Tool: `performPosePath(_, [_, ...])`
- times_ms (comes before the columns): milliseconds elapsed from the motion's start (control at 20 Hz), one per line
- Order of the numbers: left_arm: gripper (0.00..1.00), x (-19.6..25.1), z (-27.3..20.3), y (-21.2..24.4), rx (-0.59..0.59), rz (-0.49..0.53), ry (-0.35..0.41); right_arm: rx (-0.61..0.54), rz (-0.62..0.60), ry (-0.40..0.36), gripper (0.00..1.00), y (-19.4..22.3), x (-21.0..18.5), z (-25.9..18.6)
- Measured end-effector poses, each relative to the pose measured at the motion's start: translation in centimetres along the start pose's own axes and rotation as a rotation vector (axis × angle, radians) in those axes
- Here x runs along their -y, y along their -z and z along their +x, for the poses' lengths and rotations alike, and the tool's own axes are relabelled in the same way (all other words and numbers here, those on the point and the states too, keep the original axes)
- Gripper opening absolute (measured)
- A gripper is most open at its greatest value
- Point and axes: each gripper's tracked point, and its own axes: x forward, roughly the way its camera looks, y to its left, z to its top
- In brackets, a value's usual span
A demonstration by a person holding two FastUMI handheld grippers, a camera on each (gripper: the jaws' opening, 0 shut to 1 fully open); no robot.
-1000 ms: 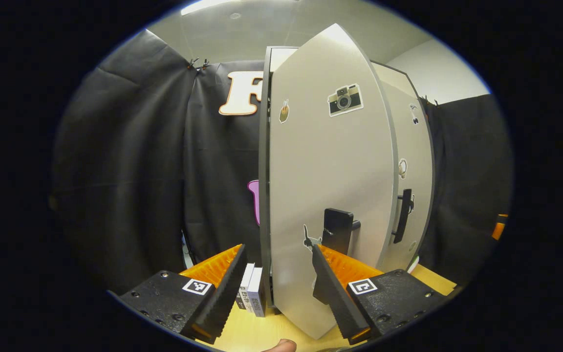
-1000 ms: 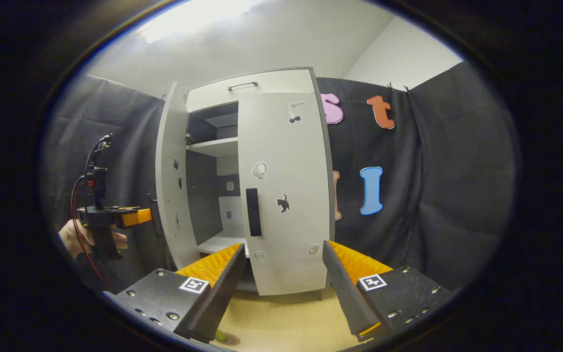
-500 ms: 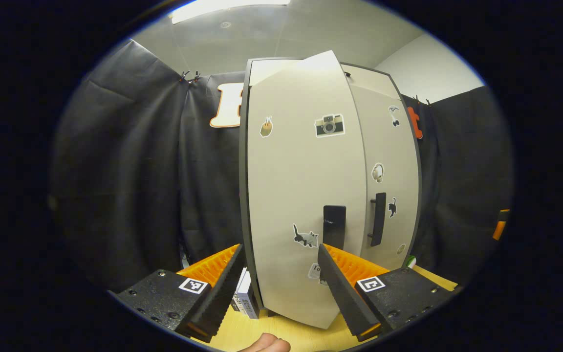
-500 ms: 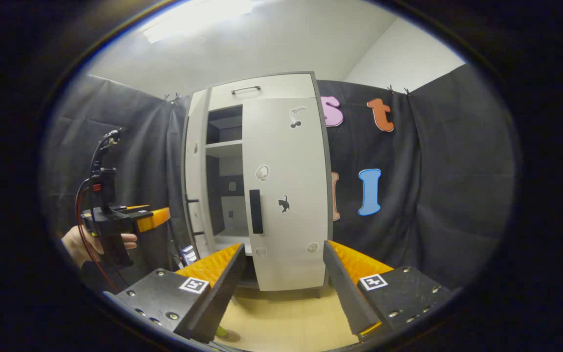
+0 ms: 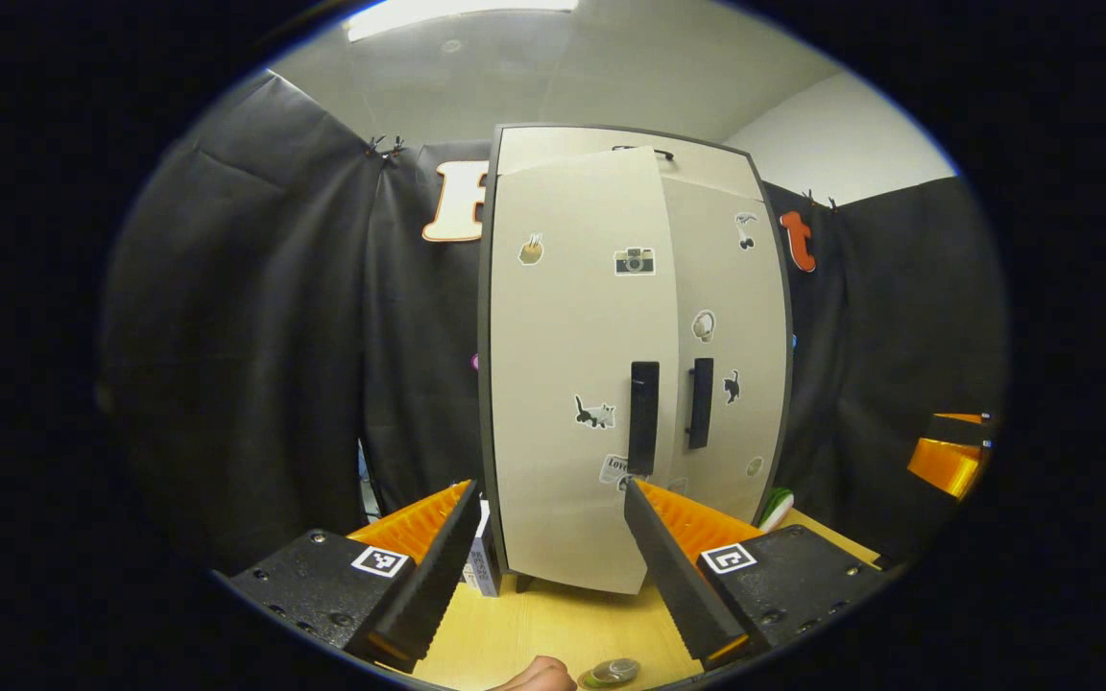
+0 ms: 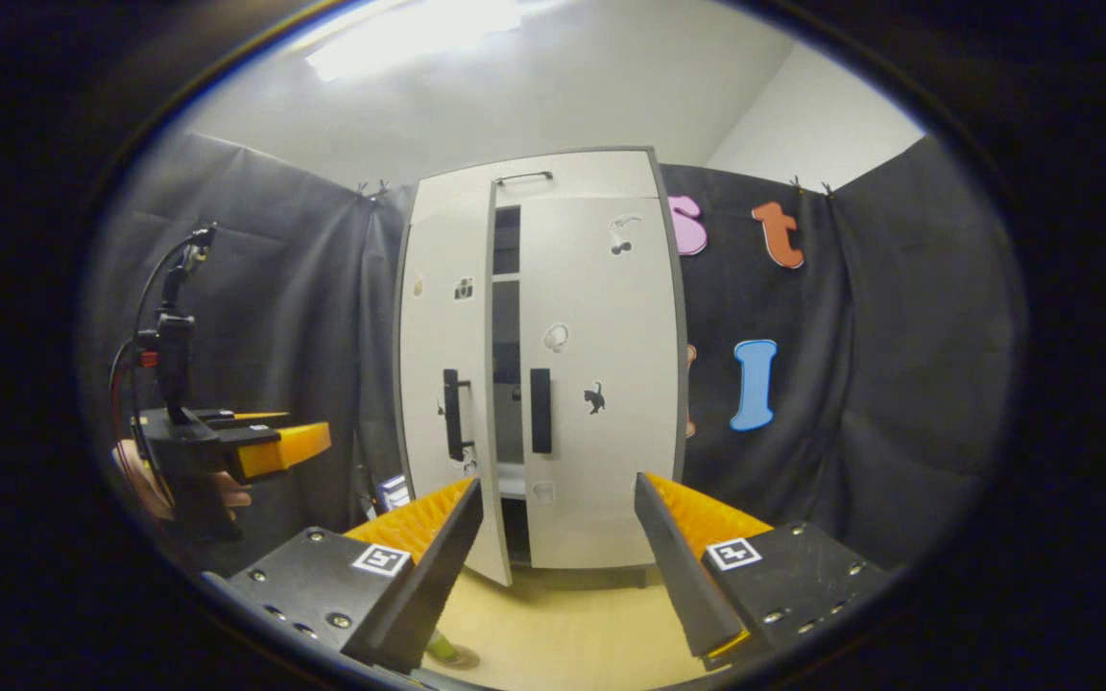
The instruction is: Grasp the bottle in the cabinet with the left hand and place it on the coaster, then close the right door with the right hand and the left door with the left hand.
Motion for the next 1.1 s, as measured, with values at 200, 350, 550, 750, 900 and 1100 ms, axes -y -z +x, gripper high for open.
performPosePath(200, [0.95,-2.4,0.1,0.4,0.008,-0.006,-0.02,-0.003,0.036,-0.013,0.96,-0.4,-1.9,0.4])
performPosePath(350, [0.95,-3.4,0.1,0.1,0.023,-0.027,-0.004,-0.004,-0.001,-0.003,0.92,-0.7,-2.5,1.3])
performPosePath(550, [0.95,-4.2,0.6,0.2,0.019,0.009,0.004,0.003,0.0,-0.036,0.96,-0.8,-4.4,2.1])
performPosePath(750, [0.95,-4.5,1.2,0.5,0.016,-0.003,0.008,-0.043,0.051,-0.054,0.96,0.1,-4.8,2.8])
performPosePath(900, [0.95,-4.9,1.4,-0.1,0.029,-0.011,-0.001,-0.051,0.016,-0.012,0.92,0.1,-3.7,3.7])
performPosePath(1100, [0.95,-5.0,1.6,-0.1,0.026,-0.004,0.006,-0.023,-0.014,-0.059,0.96,0.1,-5.1,4.5])
